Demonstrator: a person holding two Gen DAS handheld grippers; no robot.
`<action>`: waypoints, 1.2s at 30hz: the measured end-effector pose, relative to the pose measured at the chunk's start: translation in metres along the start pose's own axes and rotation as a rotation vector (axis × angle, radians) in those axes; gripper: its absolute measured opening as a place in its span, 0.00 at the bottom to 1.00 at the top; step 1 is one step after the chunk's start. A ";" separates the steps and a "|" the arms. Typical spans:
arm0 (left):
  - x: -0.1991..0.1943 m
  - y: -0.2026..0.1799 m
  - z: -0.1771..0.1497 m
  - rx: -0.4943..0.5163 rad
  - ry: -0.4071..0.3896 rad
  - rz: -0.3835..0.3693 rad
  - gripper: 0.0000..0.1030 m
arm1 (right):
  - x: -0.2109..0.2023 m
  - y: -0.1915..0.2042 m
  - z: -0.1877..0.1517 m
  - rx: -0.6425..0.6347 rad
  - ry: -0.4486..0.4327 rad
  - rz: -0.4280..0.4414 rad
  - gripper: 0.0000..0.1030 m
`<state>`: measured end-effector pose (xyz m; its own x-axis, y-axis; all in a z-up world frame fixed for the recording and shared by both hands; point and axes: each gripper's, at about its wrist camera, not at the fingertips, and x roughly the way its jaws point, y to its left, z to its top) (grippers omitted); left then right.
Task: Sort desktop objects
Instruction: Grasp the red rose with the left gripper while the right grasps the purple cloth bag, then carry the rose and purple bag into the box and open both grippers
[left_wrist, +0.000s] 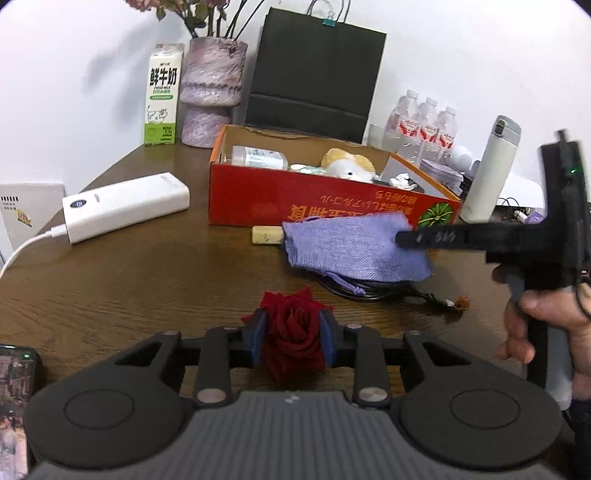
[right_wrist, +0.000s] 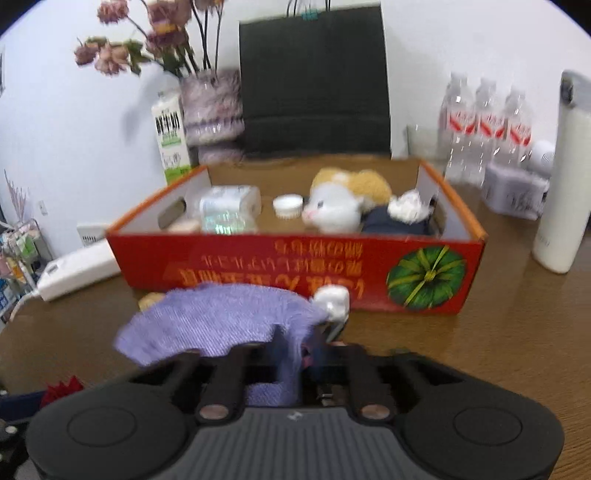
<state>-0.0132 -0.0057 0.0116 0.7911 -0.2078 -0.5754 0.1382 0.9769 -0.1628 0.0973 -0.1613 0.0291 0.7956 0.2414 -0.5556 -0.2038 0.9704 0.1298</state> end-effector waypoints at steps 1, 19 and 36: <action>-0.006 -0.003 0.000 0.003 -0.005 -0.009 0.29 | -0.013 -0.001 0.001 0.001 -0.030 -0.002 0.03; -0.066 -0.049 -0.060 0.102 0.053 -0.078 0.57 | -0.165 -0.027 -0.115 -0.023 0.119 -0.053 0.11; -0.050 -0.041 -0.060 0.074 0.057 -0.053 0.51 | -0.085 -0.032 -0.077 -0.077 0.176 0.240 0.92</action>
<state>-0.0943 -0.0381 -0.0012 0.7468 -0.2594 -0.6124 0.2239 0.9651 -0.1358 -0.0078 -0.2136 0.0089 0.6096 0.4517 -0.6515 -0.4218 0.8806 0.2158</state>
